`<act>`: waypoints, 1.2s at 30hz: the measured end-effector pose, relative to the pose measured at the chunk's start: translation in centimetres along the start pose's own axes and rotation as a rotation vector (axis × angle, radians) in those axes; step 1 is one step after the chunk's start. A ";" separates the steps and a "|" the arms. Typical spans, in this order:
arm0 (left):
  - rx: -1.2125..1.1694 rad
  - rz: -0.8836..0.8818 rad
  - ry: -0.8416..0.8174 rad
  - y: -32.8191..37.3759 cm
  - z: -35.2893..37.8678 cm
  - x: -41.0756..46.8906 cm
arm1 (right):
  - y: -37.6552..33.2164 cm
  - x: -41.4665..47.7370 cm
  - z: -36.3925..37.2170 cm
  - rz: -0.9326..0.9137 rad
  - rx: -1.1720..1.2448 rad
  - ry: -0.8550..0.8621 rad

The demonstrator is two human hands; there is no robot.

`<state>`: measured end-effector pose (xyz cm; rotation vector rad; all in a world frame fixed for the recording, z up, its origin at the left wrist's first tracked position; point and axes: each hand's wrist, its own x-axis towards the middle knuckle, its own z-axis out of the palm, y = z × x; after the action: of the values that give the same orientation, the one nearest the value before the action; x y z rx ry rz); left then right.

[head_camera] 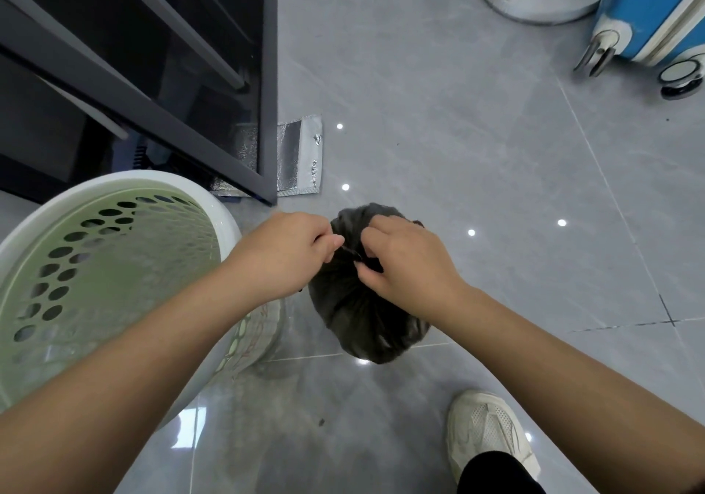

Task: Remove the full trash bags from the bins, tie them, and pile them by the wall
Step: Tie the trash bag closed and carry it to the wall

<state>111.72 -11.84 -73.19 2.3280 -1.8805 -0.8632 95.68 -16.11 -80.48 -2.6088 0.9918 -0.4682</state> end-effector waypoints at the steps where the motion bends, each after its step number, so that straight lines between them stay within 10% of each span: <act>1: -0.005 0.000 0.004 0.1 0.0 0.0 | -0.1 0.0 0.0 0.048 -0.002 0.002; 20: 0.043 -0.018 0.009 -0.1 -0.3 0.6 | 0.7 -0.4 -0.1 0.089 0.115 -0.176; 36: -0.049 -0.008 0.037 0.2 -0.9 0.8 | 0.6 -0.6 -0.2 0.039 -0.055 0.091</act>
<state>112.05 -12.92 -72.66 2.3089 -1.8159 -0.8513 94.84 -16.15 -80.65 -2.6316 1.0967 -0.5618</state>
